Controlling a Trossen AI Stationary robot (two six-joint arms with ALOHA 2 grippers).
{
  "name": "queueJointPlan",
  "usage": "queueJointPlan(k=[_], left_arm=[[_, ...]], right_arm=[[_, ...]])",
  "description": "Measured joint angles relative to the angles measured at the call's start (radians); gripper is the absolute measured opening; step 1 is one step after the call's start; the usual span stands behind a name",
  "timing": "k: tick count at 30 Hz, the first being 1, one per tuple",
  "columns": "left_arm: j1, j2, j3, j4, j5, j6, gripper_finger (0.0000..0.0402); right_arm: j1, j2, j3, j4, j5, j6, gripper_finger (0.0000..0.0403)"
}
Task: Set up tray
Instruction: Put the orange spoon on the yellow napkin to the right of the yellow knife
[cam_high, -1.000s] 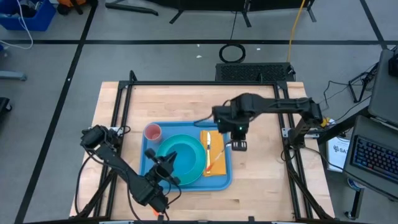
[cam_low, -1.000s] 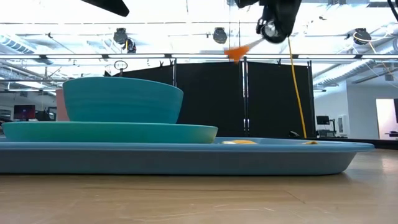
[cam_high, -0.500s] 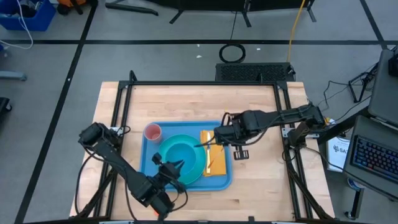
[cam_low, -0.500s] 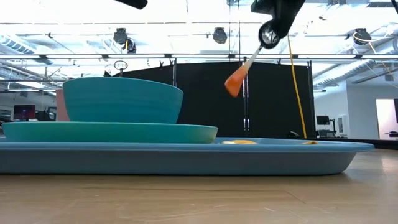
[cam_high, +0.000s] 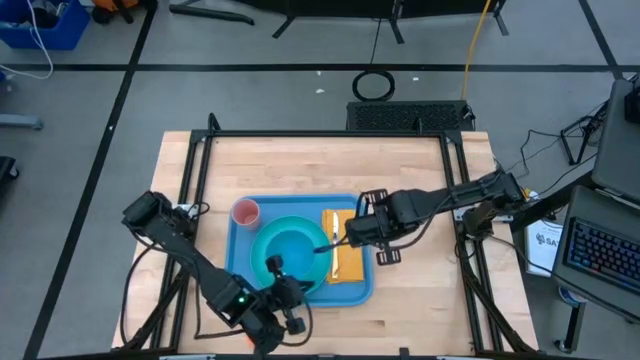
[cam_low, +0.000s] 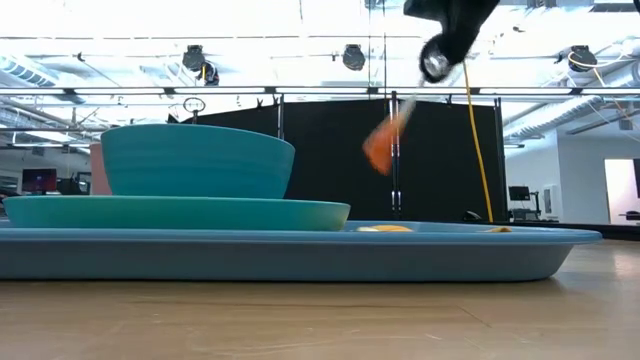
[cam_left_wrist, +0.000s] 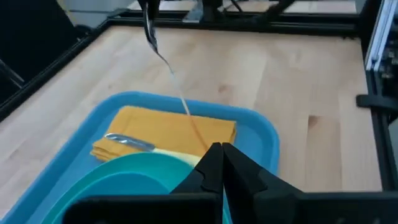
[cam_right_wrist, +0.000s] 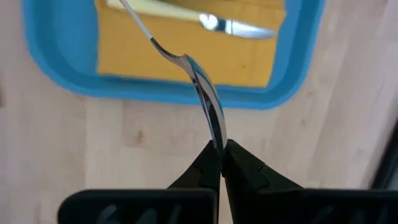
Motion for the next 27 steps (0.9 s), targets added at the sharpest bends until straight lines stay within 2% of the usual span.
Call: queueJointPlan(k=[2, 4, 8, 10, 11, 17, 22, 27], left_arm=[[0.017, 0.0, -0.025, 0.058, 0.026, 0.049, 0.0003], [0.042, 0.0, -0.072, 0.238, 0.111, 0.159, 0.0004], [0.107, 0.0, -0.232, 0.823, 0.475, 0.386, 0.0003], [0.146, -0.002, -0.318, 0.961, 0.589, 0.372, 0.0004], [0.163, -0.012, -0.364, 0.978, 0.603, 0.344, 0.0006], [0.238, -0.077, -0.583, 0.996, 0.491, 0.084, 0.0014], [0.257, -0.091, -0.616, 1.186, 0.513, 0.116, 0.0004], [0.272, -0.089, -0.605, 1.146, 0.577, 0.094, 0.0035]], right_arm=[[0.011, 0.0, -0.017, -0.005, -0.001, 0.001, 0.0], [0.021, -0.001, -0.035, -0.002, 0.001, 0.005, 0.0], [0.032, -0.008, -0.074, -0.004, 0.0, 0.027, 0.0], [0.031, -0.013, -0.093, -0.001, 0.001, 0.031, 0.0], [0.033, -0.019, -0.104, 0.002, 0.001, 0.041, 0.0], [0.044, -0.036, -0.125, 0.024, -0.009, 0.079, 0.0], [0.049, -0.045, -0.124, 0.066, -0.057, 0.108, 0.0], [0.049, -0.045, -0.124, 0.073, -0.06, 0.127, 0.0]])
